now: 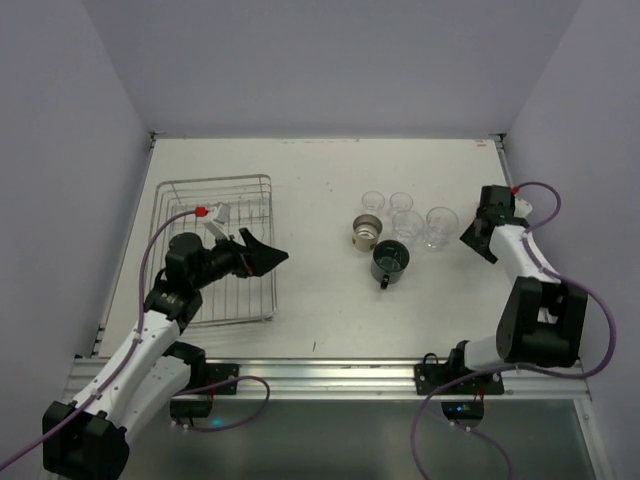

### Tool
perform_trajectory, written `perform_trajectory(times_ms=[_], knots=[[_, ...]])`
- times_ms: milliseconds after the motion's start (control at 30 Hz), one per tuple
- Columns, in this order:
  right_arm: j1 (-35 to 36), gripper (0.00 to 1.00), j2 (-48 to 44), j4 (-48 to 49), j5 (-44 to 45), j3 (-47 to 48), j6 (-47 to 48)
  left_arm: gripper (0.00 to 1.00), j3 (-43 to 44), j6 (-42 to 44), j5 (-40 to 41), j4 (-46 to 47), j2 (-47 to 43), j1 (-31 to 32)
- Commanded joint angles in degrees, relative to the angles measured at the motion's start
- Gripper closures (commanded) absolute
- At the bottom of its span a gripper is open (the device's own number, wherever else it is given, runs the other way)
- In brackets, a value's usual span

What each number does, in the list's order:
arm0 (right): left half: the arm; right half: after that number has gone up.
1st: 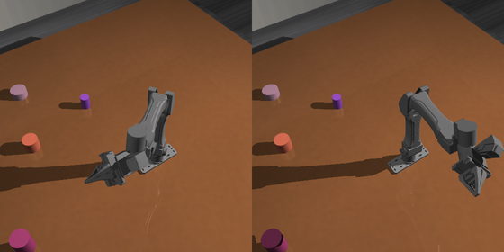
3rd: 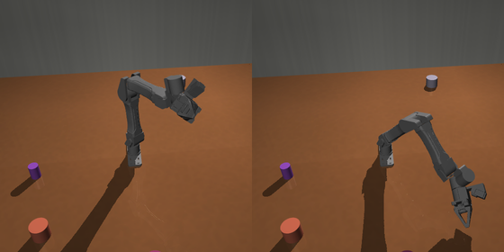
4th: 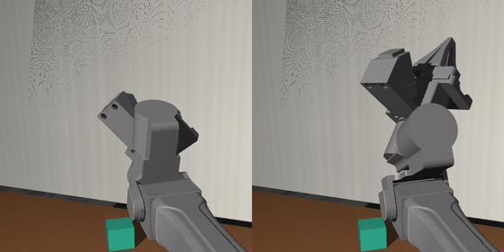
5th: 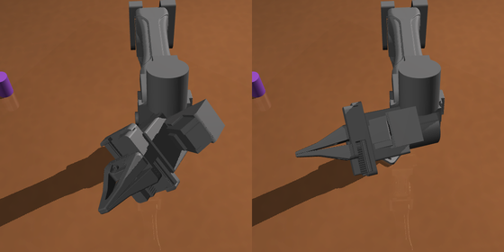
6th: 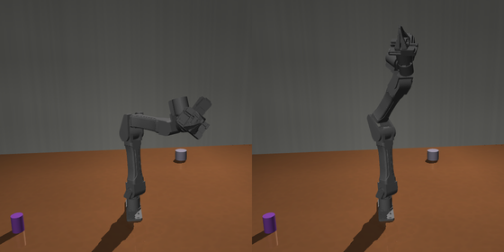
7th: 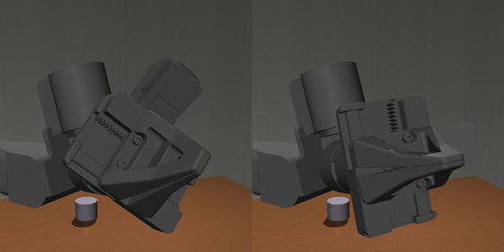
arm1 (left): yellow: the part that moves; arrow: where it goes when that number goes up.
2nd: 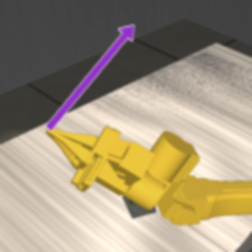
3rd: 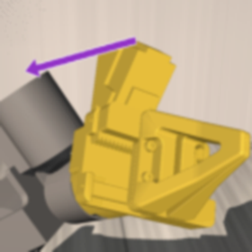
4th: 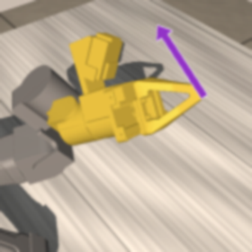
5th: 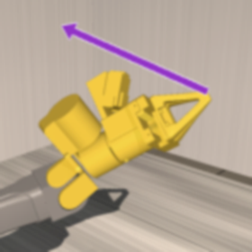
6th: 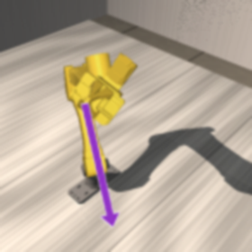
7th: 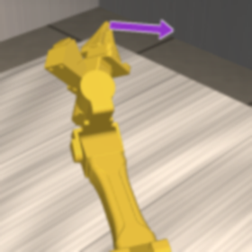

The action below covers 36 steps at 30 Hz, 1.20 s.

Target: Unload the cups from the dish rack

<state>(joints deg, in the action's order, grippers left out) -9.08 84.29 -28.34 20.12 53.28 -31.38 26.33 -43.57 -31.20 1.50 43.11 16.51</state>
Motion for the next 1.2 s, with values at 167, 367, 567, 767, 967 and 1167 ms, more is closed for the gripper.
perform_trajectory(times_ms=[167,367,567,767,967,1167], knots=[[11.1,0.43,-18.1,-7.0,3.0,-1.3,-4.7,0.00,1.2,3.6,-0.1,-3.8,0.7,-0.5],[18.8,0.39,-29.3,-8.7,-7.5,-2.6,-4.3,0.00,2.1,3.5,1.3,-5.0,0.6,-0.5],[19.2,0.36,-43.6,-1.6,-23.4,-9.7,-2.8,0.00,1.1,3.7,2.6,-5.1,0.6,-0.5],[19.1,0.22,-51.6,3.2,-29.8,-15.7,-2.0,0.00,1.7,4.1,3.5,-4.9,1.0,-0.5],[19.1,0.13,-53.5,6.0,-34.4,-21.0,-4.4,0.00,1.9,4.2,3.8,-4.5,1.7,-0.5],[19.1,0.01,-56.1,10.0,-39.0,-26.7,-6.2,0.00,0.6,4.2,4.0,-3.8,1.2,-0.5]])
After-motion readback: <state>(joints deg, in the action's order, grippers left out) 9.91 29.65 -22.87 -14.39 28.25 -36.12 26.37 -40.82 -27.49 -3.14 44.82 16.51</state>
